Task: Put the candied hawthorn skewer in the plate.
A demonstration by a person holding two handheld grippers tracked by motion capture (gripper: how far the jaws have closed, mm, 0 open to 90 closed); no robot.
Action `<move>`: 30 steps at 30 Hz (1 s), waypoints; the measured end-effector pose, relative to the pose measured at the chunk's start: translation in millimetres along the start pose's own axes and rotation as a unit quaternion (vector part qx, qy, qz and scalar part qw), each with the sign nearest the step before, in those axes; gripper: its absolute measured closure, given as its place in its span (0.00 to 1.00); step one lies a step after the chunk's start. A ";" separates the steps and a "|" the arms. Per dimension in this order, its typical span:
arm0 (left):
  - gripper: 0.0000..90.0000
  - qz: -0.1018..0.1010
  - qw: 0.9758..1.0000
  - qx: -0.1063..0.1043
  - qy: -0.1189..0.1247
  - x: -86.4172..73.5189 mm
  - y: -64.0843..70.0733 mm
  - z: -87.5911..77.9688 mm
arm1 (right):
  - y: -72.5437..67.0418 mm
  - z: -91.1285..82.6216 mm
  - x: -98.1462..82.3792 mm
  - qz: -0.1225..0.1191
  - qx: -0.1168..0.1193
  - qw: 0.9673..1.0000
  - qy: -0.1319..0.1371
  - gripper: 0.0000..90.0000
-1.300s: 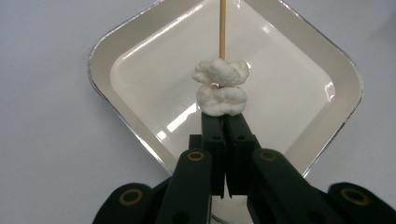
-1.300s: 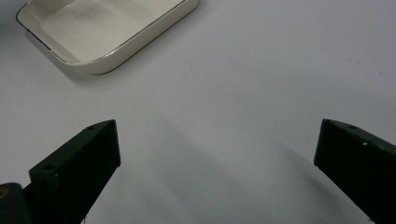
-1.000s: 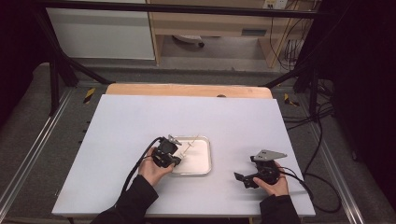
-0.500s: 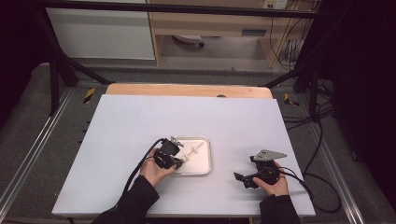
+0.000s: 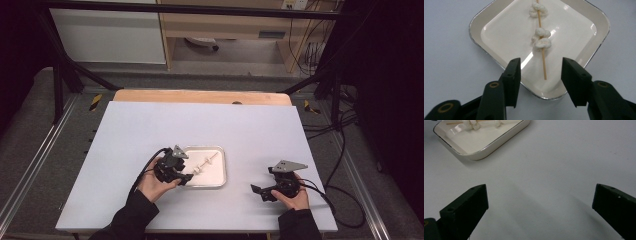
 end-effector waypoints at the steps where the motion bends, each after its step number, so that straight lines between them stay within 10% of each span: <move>1: 0.53 0.000 1.000 -0.003 0.004 -1.1 -1.1 -2.0 | -0.1 -0.2 0.1 0.000 0.000 1.000 0.000 0.01; 16: 0.18 -0.027 0.999 -0.002 0.045 -47.4 -37.4 -22.2 | -0.5 -0.9 -0.5 0.005 0.000 1.000 -0.001 0.01; 30: 0.10 -0.087 0.992 0.030 0.083 -96.6 -73.0 -30.5 | -1.3 0.9 -3.9 0.004 0.000 1.000 -0.010 0.01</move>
Point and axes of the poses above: each handheld gripper's, and its own axes: z roughly forward along the jaws, x roughly out of its top, y roughly to its right, the point moved 10 cm from there along z, roughly forward along the jaws, and after that the axes turned 12 degrees about x, right-handed, at the moved point
